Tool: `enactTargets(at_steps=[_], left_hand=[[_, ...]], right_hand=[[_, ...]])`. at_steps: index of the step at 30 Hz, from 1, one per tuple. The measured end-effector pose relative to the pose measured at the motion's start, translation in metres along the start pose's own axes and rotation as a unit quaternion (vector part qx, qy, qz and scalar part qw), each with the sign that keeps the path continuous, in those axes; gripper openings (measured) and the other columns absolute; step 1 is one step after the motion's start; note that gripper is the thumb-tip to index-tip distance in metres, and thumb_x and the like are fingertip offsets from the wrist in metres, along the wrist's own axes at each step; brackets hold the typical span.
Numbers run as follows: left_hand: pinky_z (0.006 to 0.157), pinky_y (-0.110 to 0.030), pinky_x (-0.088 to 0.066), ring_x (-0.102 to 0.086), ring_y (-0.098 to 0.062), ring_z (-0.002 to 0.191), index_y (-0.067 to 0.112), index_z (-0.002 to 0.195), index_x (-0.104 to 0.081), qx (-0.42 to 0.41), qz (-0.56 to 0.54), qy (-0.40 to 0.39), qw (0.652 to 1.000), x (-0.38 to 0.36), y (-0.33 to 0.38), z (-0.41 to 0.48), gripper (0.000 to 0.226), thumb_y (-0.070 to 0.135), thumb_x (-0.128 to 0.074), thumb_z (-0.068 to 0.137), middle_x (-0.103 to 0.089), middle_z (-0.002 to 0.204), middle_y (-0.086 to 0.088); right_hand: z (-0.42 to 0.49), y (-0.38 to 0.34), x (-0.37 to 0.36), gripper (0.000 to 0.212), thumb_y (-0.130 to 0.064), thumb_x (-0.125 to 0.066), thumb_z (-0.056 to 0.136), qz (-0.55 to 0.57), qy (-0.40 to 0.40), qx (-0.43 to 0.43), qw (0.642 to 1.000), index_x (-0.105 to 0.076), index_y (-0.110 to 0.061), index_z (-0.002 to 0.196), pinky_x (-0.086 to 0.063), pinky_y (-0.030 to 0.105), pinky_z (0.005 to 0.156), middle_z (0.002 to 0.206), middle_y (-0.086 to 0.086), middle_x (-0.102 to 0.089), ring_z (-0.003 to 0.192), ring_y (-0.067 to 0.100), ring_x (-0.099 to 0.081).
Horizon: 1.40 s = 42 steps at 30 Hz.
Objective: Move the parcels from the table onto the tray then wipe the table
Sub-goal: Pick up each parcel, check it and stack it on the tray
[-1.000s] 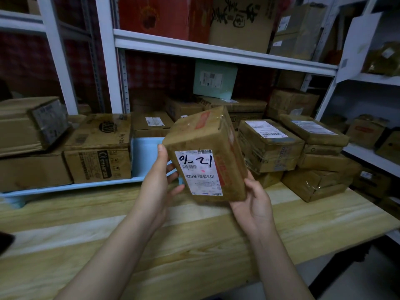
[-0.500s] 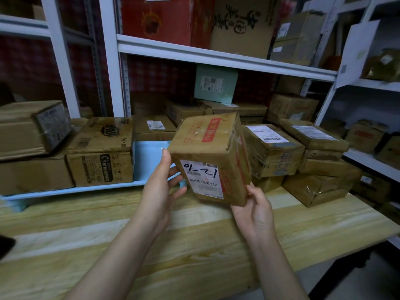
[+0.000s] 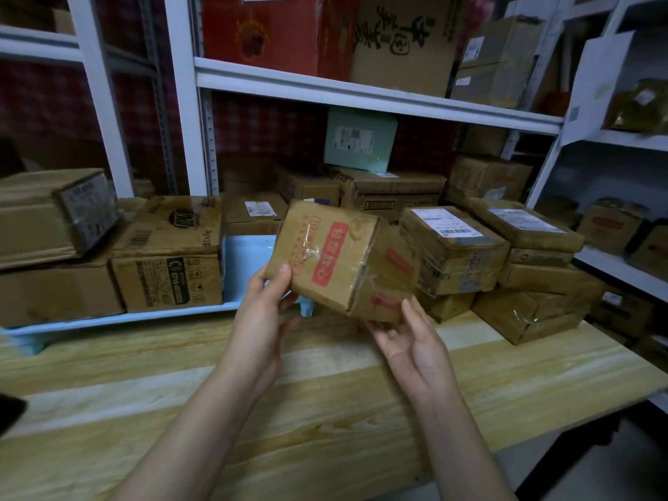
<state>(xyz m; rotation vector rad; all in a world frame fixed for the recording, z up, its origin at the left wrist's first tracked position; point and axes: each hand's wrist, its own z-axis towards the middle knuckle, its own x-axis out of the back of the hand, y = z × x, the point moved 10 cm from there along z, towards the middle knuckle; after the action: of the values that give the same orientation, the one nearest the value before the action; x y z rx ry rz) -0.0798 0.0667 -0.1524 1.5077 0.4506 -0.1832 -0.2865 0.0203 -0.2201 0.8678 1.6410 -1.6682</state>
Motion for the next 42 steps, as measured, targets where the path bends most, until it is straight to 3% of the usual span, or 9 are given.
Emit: enactTargets(at_steps=[5, 12, 15, 21, 24, 27, 33, 38, 42], left_hand=[[0.081, -0.033, -0.049, -0.061, -0.009, 0.101, 0.035, 0.134, -0.046, -0.032, -0.011, 0.055, 0.998, 0.012, -0.002, 0.002, 0.039, 0.014, -0.045, 0.101, -0.064, 0.115, 0.006], [0.092, -0.037, -0.046, -0.060, -0.014, 0.105, 0.029, 0.133, -0.047, -0.017, 0.006, 0.057, 0.998, 0.015, -0.019, 0.004, 0.043, 0.002, -0.045, 0.099, -0.061, 0.125, 0.005], [0.085, -0.033, -0.045, -0.055, -0.015, 0.089, 0.023, 0.131, -0.051, -0.021, 0.036, 0.059, 0.997, 0.016, -0.023, 0.005, 0.047, -0.005, -0.050, 0.093, -0.058, 0.098, 0.010], [0.087, -0.031, -0.041, -0.050, 0.001, 0.090, 0.032, 0.119, -0.057, 0.009, 0.039, 0.082, 0.996, 0.020, -0.025, 0.007, 0.022, 0.024, -0.052, 0.098, -0.054, 0.117, 0.009], [0.080, -0.027, -0.040, -0.050, 0.001, 0.086, 0.028, 0.111, -0.057, 0.029, 0.018, 0.089, 0.995, 0.021, -0.027, 0.004, 0.019, 0.039, -0.047, 0.098, -0.057, 0.101, 0.012], [0.070, -0.022, -0.039, -0.057, -0.006, 0.099, 0.026, 0.118, -0.058, 0.037, 0.004, 0.081, 0.996, 0.018, -0.027, 0.001, 0.035, 0.050, -0.044, 0.097, -0.063, 0.110, 0.005], [0.069, -0.021, -0.038, -0.061, -0.014, 0.109, 0.025, 0.127, -0.052, 0.029, 0.013, 0.067, 0.997, 0.015, -0.020, -0.001, 0.033, 0.036, -0.053, 0.096, -0.065, 0.114, 0.004], [0.069, -0.021, -0.038, -0.063, -0.011, 0.105, 0.026, 0.123, -0.053, 0.020, -0.001, 0.052, 0.998, 0.012, -0.019, -0.002, 0.027, 0.026, -0.055, 0.096, -0.068, 0.103, 0.007], [0.071, -0.020, -0.038, -0.064, -0.011, 0.106, 0.027, 0.127, -0.052, 0.016, -0.008, 0.049, 0.999, 0.014, -0.020, 0.000, 0.032, 0.023, -0.056, 0.096, -0.069, 0.108, 0.004]], right_hand=[[-0.001, -0.007, 0.002, 0.057, -0.009, -0.062, 0.084, 0.020, 0.015, 0.036, 0.999, -0.052, -0.003, 0.140, -0.046, 0.044, 0.105, 0.136, 0.015, -0.063, 0.128, 0.026, -0.059], [0.002, -0.006, 0.008, 0.049, -0.014, -0.065, 0.082, 0.012, 0.059, 0.035, 0.998, -0.059, 0.001, 0.128, -0.043, 0.043, 0.111, 0.130, 0.015, -0.066, 0.124, 0.024, -0.061], [-0.001, 0.002, 0.005, 0.054, -0.015, -0.063, 0.085, 0.003, 0.048, -0.004, 0.999, -0.053, -0.007, 0.137, -0.050, 0.052, 0.100, 0.128, 0.013, -0.068, 0.120, 0.029, -0.064], [-0.003, 0.001, -0.003, 0.053, -0.010, -0.057, 0.091, -0.004, 0.035, 0.007, 0.999, -0.050, -0.012, 0.143, -0.053, 0.041, 0.097, 0.132, 0.012, -0.066, 0.120, 0.026, -0.062], [0.000, 0.004, -0.002, 0.052, -0.006, -0.048, 0.100, -0.027, 0.023, -0.006, 0.999, -0.043, -0.021, 0.149, -0.053, 0.049, 0.097, 0.141, 0.012, -0.059, 0.118, 0.029, -0.063], [0.002, 0.012, -0.001, 0.051, -0.006, -0.043, 0.102, -0.036, 0.023, -0.027, 0.999, -0.040, -0.020, 0.151, -0.048, 0.059, 0.099, 0.144, 0.013, -0.056, 0.117, 0.030, -0.064], [0.003, 0.014, -0.003, 0.042, -0.012, -0.044, 0.102, -0.051, 0.018, -0.023, 0.998, -0.048, -0.020, 0.143, -0.046, 0.063, 0.097, 0.127, 0.012, -0.067, 0.105, 0.026, -0.068], [0.004, 0.011, -0.007, 0.055, -0.025, -0.061, 0.090, -0.061, 0.024, -0.012, 0.998, -0.050, -0.028, 0.144, -0.052, 0.060, 0.090, 0.112, 0.006, -0.073, 0.103, 0.025, -0.066], [0.003, 0.005, -0.009, 0.048, -0.021, -0.055, 0.098, -0.096, 0.029, 0.018, 0.995, -0.048, -0.028, 0.145, -0.048, 0.057, 0.100, 0.121, 0.005, -0.071, 0.111, 0.023, -0.065]])
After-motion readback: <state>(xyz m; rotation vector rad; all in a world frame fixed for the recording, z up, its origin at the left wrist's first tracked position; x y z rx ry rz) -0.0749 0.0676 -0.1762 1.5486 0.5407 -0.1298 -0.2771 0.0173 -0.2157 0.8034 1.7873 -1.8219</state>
